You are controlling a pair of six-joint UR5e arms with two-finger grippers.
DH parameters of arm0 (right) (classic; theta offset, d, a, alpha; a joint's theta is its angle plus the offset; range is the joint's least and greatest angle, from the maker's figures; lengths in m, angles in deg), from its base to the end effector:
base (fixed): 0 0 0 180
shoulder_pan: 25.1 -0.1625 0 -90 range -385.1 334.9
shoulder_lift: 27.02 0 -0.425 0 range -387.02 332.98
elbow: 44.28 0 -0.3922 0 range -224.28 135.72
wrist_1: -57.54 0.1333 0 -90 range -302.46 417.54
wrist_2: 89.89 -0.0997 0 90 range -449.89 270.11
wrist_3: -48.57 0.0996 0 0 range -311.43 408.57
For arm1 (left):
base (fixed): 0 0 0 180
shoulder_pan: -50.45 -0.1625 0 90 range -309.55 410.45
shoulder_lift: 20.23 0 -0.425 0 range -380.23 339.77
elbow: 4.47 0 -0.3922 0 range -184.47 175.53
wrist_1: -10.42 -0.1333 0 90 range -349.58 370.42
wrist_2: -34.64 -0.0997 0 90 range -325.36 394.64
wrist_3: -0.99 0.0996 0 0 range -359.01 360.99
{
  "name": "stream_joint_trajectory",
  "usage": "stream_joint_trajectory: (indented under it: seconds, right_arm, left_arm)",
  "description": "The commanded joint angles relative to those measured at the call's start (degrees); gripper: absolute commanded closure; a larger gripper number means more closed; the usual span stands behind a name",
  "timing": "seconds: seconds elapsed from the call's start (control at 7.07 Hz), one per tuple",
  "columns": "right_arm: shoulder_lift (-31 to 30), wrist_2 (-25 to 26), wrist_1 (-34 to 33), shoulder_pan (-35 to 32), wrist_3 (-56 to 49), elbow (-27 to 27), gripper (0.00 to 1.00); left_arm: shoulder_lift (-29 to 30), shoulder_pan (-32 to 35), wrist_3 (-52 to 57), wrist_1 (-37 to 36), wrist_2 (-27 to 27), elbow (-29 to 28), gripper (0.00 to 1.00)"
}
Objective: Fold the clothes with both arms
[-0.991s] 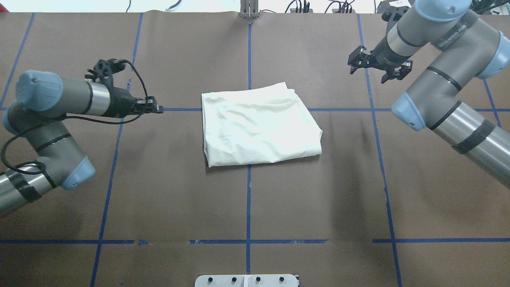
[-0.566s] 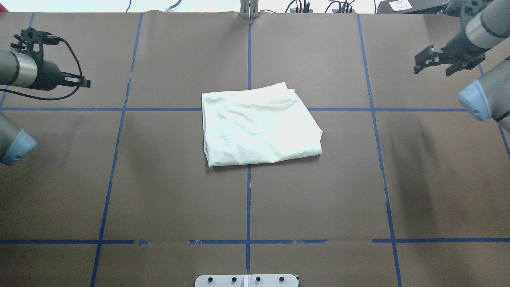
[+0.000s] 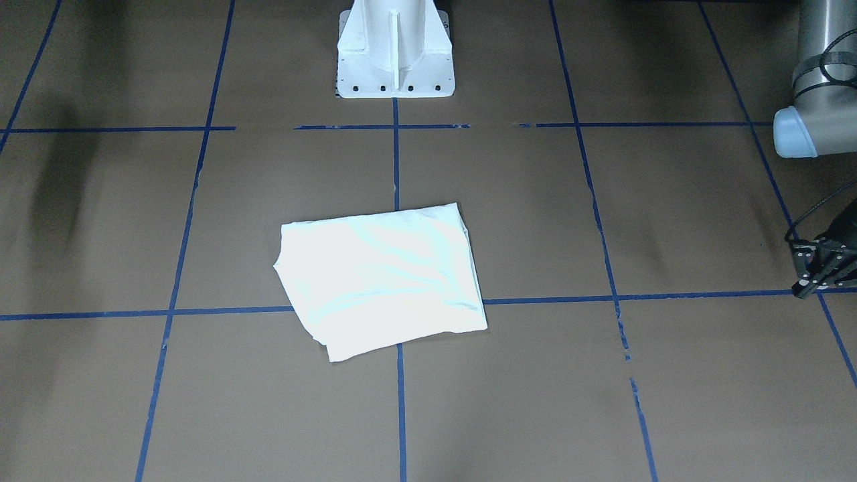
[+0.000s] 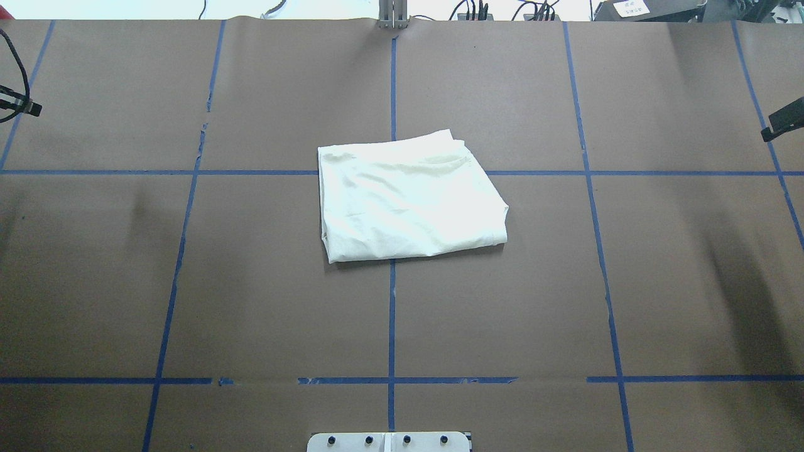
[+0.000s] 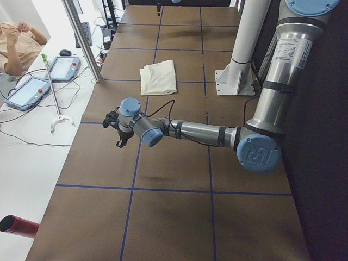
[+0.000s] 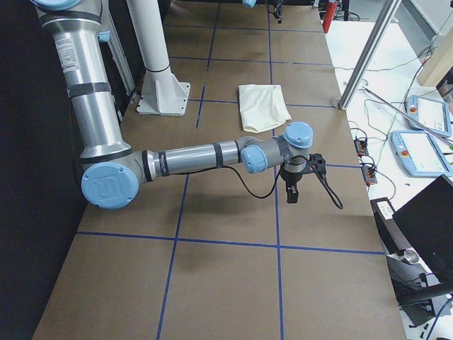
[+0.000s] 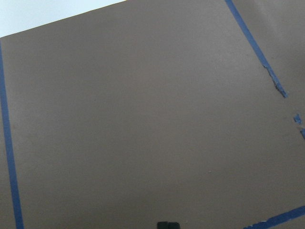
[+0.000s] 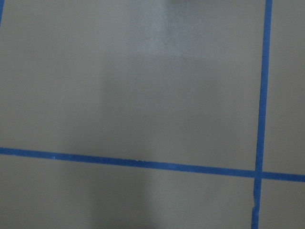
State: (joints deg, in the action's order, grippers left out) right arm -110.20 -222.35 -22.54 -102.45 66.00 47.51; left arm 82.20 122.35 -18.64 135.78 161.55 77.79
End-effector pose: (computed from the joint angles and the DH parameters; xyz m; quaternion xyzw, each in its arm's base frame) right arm -0.0573 -0.5571 0.5638 0.0522 -0.3841 -0.0199 0.9216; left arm 0.1196 -0.6026 0.5423 0.2112 0.3865 0.0965 0.8926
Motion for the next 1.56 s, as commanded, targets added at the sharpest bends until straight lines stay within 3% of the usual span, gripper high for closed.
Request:
stream_joint_trajectory:
  seconds: [0.0, 0.28, 0.42, 0.57, 0.71, 1.13, 1.42]
  right_arm:
    - [-1.3, -1.0, -1.2, 0.2, -0.6, 1.0, 0.00]
    - [-2.5, -0.2, -1.7, -2.7, -3.2, 1.1, 0.00]
    - [-3.5, 0.0, -1.7, -2.8, -6.8, 0.3, 0.00]
    - [-5.7, -0.4, -1.7, -3.3, -7.5, 2.0, 0.00]
    - [-6.1, -0.1, -1.7, -3.2, -7.7, 1.8, 0.00]
    - [-5.2, -0.2, -5.7, -4.0, -7.8, 2.0, 0.00]
    - [-5.0, -0.4, -6.0, -5.0, -7.9, 1.3, 0.00]
  left_arm:
    - [-6.9, 1.7, 0.6, -0.5, 7.6, 6.0, 1.00]
    - [-7.7, 1.8, -0.1, -4.0, 8.3, 5.0, 1.00]
    - [-7.5, 2.7, 0.4, -4.8, 8.3, 4.8, 0.64]
    - [-7.5, 2.8, 0.7, -4.4, 8.8, 3.8, 0.44]
    - [-7.9, 3.3, 0.8, -4.7, 8.6, 3.3, 0.00]
    - [-7.3, 5.3, 0.9, -7.1, 8.9, -0.9, 0.00]
    - [-5.3, 10.3, 10.2, -19.5, 9.1, 0.3, 0.00]
